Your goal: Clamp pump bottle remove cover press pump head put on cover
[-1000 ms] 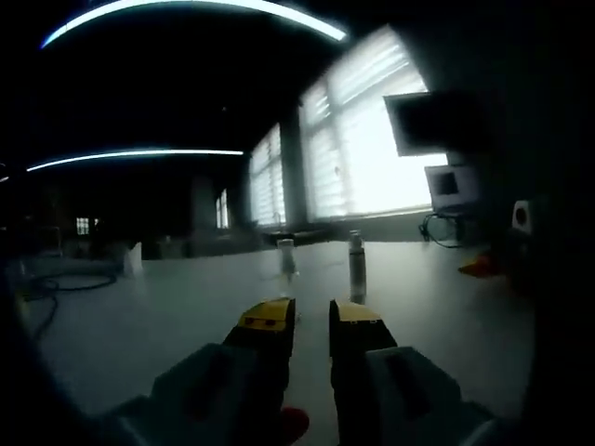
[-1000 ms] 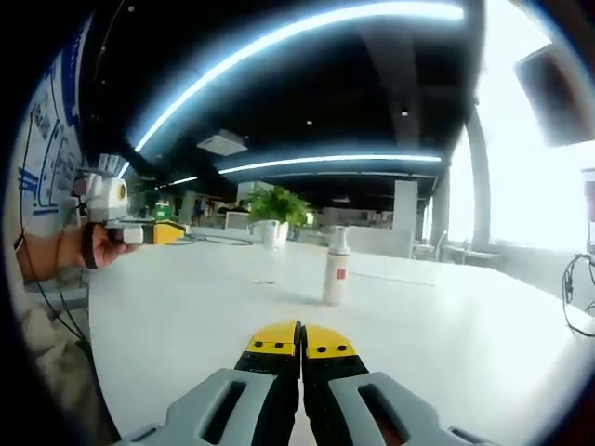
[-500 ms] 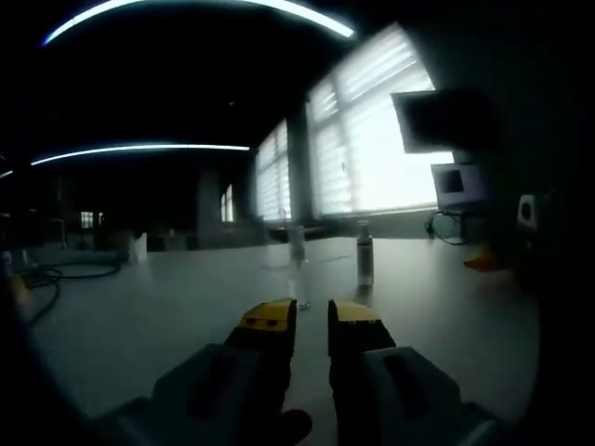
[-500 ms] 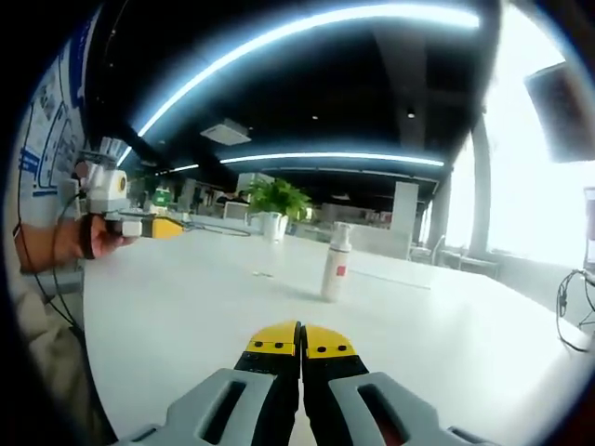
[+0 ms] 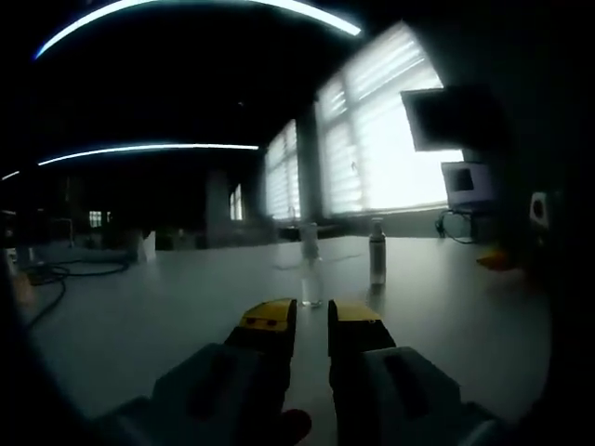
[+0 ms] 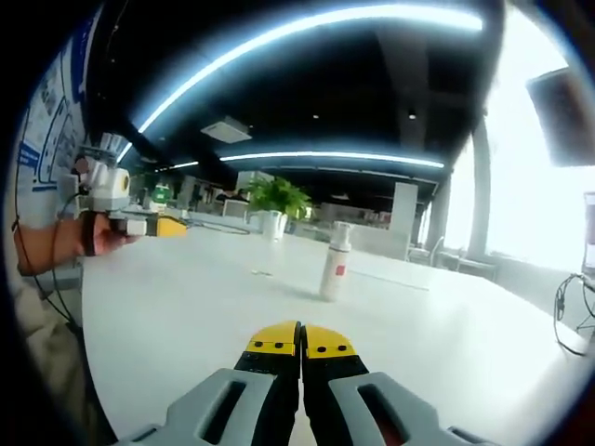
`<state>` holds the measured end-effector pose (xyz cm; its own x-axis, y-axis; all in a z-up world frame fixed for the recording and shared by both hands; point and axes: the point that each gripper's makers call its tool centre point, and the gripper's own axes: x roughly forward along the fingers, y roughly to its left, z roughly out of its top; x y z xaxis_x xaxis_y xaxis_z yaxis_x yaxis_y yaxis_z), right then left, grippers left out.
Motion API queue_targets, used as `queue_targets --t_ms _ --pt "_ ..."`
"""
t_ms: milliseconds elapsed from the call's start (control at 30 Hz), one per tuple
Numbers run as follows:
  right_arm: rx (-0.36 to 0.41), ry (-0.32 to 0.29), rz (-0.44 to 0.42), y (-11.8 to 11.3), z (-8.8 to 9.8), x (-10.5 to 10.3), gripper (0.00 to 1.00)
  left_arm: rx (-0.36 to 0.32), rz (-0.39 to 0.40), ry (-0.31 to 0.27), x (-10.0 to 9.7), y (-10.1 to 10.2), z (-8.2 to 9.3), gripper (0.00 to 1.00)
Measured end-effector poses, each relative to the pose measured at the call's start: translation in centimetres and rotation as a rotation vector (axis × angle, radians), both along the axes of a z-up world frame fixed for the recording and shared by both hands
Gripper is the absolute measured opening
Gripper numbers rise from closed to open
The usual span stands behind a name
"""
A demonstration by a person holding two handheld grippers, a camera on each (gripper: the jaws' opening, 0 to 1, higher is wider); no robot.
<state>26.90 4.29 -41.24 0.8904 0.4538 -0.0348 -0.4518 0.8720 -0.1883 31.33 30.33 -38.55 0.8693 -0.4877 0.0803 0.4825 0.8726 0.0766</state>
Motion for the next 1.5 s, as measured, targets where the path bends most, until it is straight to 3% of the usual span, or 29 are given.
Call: queue_targets --t_ms 1500 --pt "-0.012 -0.011 -0.016 -0.4 -0.1 0.2 0.00 0.076 -0.019 0.015 0.4 -0.2 -1.1 0.07"
